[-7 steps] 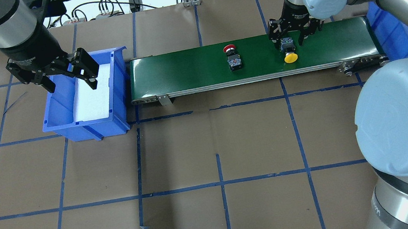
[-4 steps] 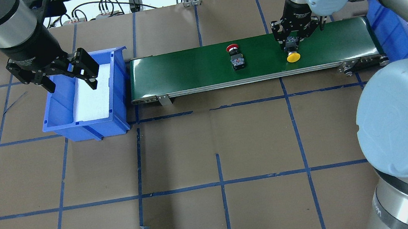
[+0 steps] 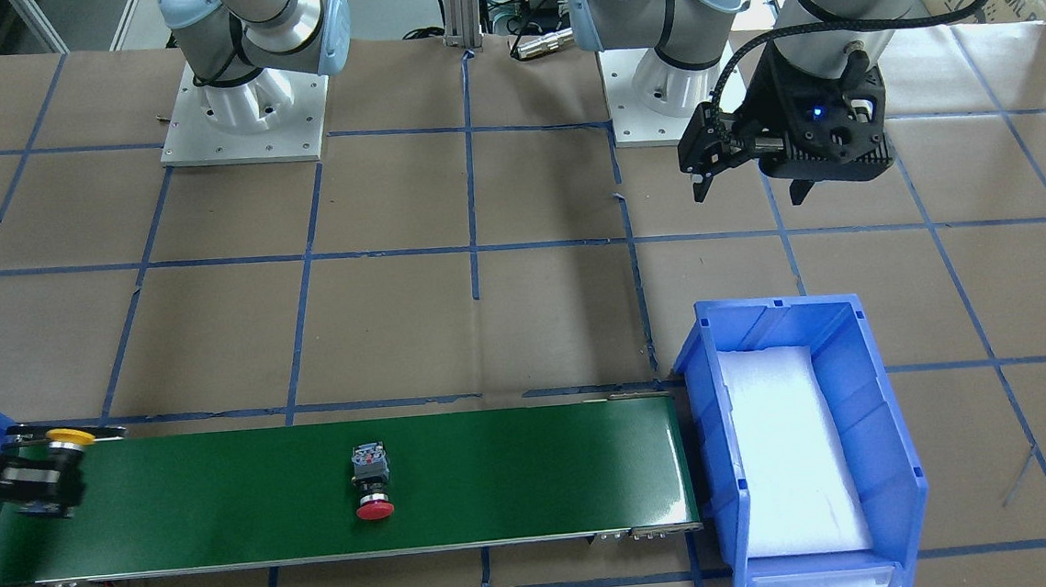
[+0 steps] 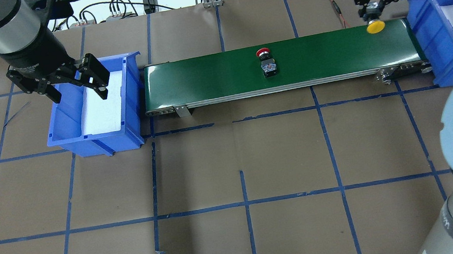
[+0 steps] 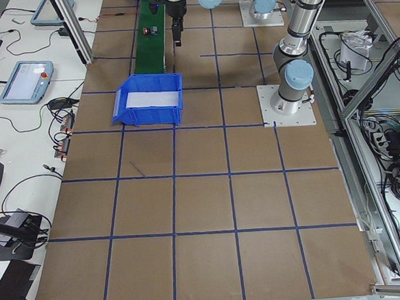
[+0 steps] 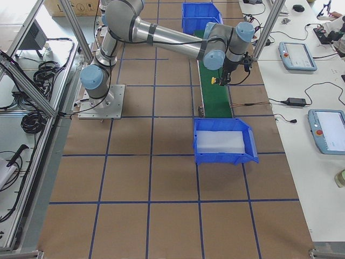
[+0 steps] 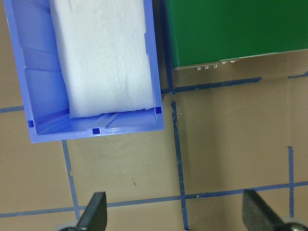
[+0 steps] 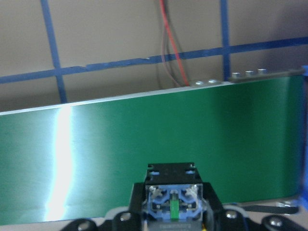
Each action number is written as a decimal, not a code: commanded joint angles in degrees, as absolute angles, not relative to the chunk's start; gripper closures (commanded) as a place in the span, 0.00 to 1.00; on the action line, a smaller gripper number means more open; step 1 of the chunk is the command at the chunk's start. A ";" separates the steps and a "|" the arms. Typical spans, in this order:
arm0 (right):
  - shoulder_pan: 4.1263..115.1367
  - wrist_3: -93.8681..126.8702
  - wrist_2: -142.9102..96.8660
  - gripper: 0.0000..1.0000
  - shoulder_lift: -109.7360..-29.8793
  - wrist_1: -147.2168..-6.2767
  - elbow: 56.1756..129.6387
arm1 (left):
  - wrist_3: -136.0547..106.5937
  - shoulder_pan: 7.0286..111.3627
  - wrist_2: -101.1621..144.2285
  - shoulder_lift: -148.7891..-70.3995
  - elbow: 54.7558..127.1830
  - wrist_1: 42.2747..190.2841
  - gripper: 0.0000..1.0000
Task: Transport two buttons from left to right
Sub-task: 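Carry the yellow button with the right gripper into the far blue bin and release, then move the right gripper back over the red button and grasp it, then carry the red button with the right gripper into the blue bin and release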
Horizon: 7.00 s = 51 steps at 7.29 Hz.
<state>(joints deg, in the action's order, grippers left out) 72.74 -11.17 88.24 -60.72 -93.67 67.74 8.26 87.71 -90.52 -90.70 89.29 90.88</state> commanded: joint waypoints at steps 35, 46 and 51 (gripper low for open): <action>87.46 -4.74 88.77 0.80 -59.85 -111.54 81.76 | 8.26 87.71 -90.62 -90.53 89.30 90.88 0.00; 54.76 -30.67 93.16 0.74 -57.49 -103.80 73.12 | 8.53 87.71 -90.44 -90.35 89.30 91.05 0.00; 52.47 -30.41 93.17 0.06 -56.59 -103.80 72.86 | 8.44 87.71 -90.53 -90.35 89.38 91.14 0.00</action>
